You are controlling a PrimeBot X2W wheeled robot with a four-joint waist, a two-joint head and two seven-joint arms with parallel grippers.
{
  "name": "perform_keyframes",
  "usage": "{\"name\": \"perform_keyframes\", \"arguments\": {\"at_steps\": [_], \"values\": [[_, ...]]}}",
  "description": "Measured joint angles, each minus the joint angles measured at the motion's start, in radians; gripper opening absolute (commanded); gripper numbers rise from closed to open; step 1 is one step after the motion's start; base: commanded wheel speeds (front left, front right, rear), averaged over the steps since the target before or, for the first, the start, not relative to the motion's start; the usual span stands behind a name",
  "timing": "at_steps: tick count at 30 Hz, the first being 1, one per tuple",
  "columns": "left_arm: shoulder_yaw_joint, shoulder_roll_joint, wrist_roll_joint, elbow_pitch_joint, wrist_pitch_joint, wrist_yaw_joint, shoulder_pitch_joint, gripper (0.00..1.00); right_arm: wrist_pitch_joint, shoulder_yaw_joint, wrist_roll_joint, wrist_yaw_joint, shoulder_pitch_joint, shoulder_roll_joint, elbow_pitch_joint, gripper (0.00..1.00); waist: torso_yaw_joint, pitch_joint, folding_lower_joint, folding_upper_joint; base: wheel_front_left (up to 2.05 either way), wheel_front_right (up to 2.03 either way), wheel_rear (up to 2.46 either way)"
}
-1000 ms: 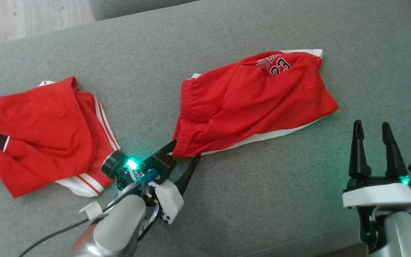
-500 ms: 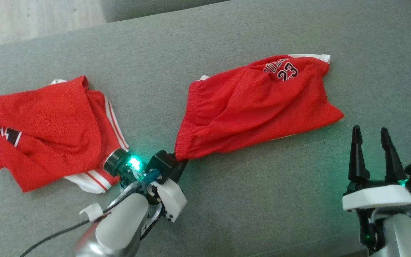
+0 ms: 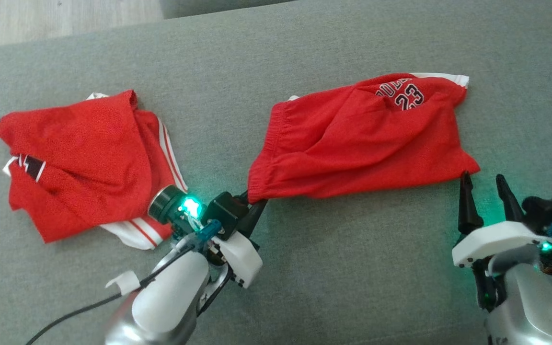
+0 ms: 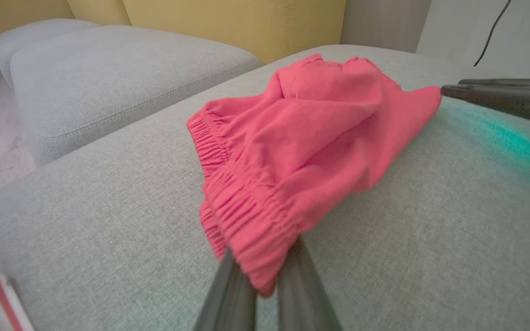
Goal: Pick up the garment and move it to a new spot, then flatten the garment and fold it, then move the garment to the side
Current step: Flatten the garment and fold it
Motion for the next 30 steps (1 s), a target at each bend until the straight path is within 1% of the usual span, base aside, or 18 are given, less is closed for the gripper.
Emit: {"name": "perform_keyframes", "arguments": {"at_steps": [3, 9, 14, 21, 30], "values": [[-0.003, 0.001, -0.001, -0.014, 0.007, 0.0, 0.0, 0.0, 0.001, -0.012, -0.011, 0.0, -0.021, 0.0, 0.039, 1.0, 0.009, 0.004, 0.0, 0.0, 0.0, 0.0, 0.0], [-0.007, 0.006, -0.008, -0.027, 0.016, 0.001, 0.0, 0.0, -0.008, -0.031, -0.042, 0.0, -0.02, 0.0, 0.076, 1.0, 0.007, 0.002, 0.0, 0.0, 0.0, 0.0, 0.0], [-0.01, 0.006, -0.02, -0.027, 0.016, 0.009, 0.001, 0.0, -0.007, -0.042, -0.082, 0.0, -0.01, 0.0, 0.071, 1.0, -0.001, -0.01, 0.0, 0.0, 0.0, 0.0, 0.0], [-0.02, 0.006, -0.02, -0.03, 0.016, 0.01, 0.002, 0.0, 0.048, -0.041, -0.12, 0.0, 0.026, 0.0, 0.045, 1.0, -0.008, -0.012, 0.0, 0.0, 0.0, 0.0, 0.0], [-0.032, 0.007, -0.02, -0.04, 0.016, 0.014, 0.001, 0.0, 0.064, -0.009, -0.134, 0.0, -0.032, 0.0, 0.05, 1.0, 0.006, 0.015, 0.0, 0.0, 0.0, 0.0, 0.0]]}}
